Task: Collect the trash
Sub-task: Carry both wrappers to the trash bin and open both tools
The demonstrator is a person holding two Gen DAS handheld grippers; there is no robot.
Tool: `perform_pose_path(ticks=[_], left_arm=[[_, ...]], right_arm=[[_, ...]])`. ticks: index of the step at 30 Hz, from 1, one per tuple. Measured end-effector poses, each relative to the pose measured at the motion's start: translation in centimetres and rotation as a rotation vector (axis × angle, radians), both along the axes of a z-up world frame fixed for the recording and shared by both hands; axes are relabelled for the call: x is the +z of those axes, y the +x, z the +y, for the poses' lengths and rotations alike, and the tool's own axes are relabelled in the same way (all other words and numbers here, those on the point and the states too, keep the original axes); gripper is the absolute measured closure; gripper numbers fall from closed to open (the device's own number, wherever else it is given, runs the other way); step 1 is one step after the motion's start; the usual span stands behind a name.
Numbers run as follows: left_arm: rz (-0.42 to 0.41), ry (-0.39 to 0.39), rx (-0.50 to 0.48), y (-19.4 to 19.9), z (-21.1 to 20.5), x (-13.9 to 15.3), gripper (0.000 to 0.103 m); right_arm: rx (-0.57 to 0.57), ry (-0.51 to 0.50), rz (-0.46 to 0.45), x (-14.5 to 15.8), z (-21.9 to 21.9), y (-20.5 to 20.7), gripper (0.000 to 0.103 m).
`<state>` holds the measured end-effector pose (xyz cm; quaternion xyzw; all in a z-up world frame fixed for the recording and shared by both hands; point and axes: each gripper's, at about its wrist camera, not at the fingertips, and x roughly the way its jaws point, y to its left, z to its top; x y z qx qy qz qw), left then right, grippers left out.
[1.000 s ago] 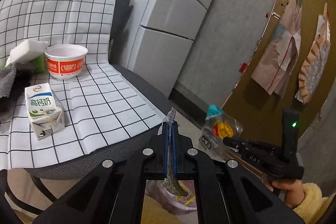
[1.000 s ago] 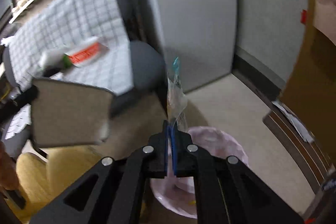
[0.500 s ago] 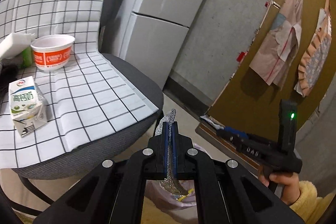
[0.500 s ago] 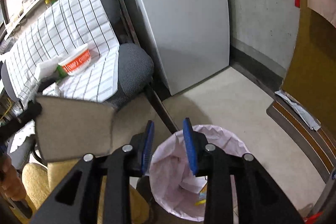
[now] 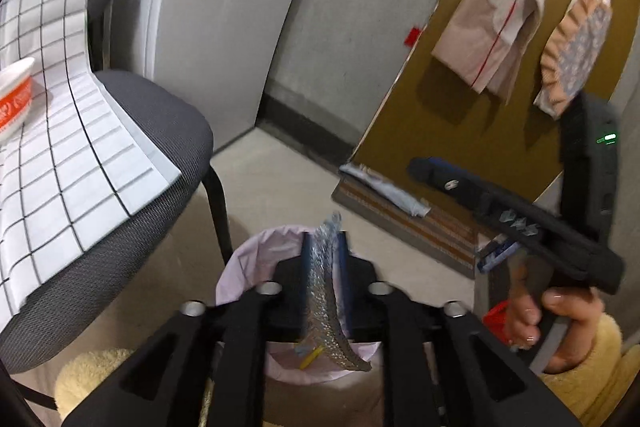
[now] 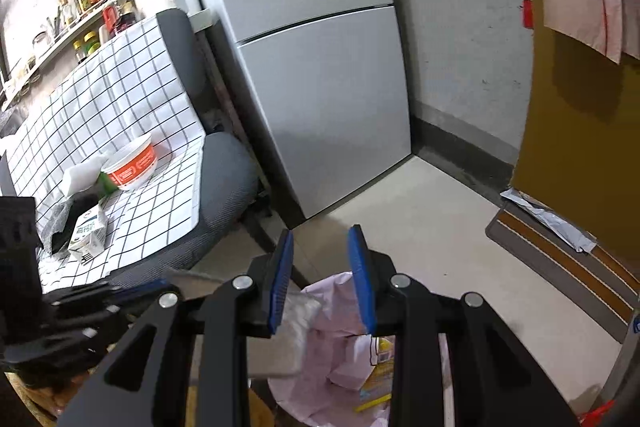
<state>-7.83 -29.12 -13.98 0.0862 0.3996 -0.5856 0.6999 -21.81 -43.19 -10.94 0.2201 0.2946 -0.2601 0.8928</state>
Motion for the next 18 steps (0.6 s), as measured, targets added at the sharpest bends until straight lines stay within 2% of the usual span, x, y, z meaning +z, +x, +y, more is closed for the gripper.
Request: perform_pose_path(ticks=[2,3,9,13,18], left_arm=[[-0.017,0.017,0.020,0.1,-0.2,-0.5,0.062],[-0.017,0.021,0.028,0.3,-0.1,-0.6,0.061],[-0.090,0.051,0.141,2.2,3.1,0.2,0.061],[-0.165,0.107,0.276,4.0,7.1,0.7,0.061],[-0.169,0.133,0.416,6.0,12.5,0.7,0.061]], right_arm=[[-0.004,0.000,0.006,-0.2,-0.1,-0.2,0.075],[-0.003,0.000,0.009,-0.3,-0.2,-0.1,0.075],[0.026,0.012,0.017,-0.6,0.6,0.8,0.074],[0.080,0.012,0.020,-0.4,2.3,2.5,0.074],[0.180,0.012,0.010,0.0,5.3,5.4,0.074]])
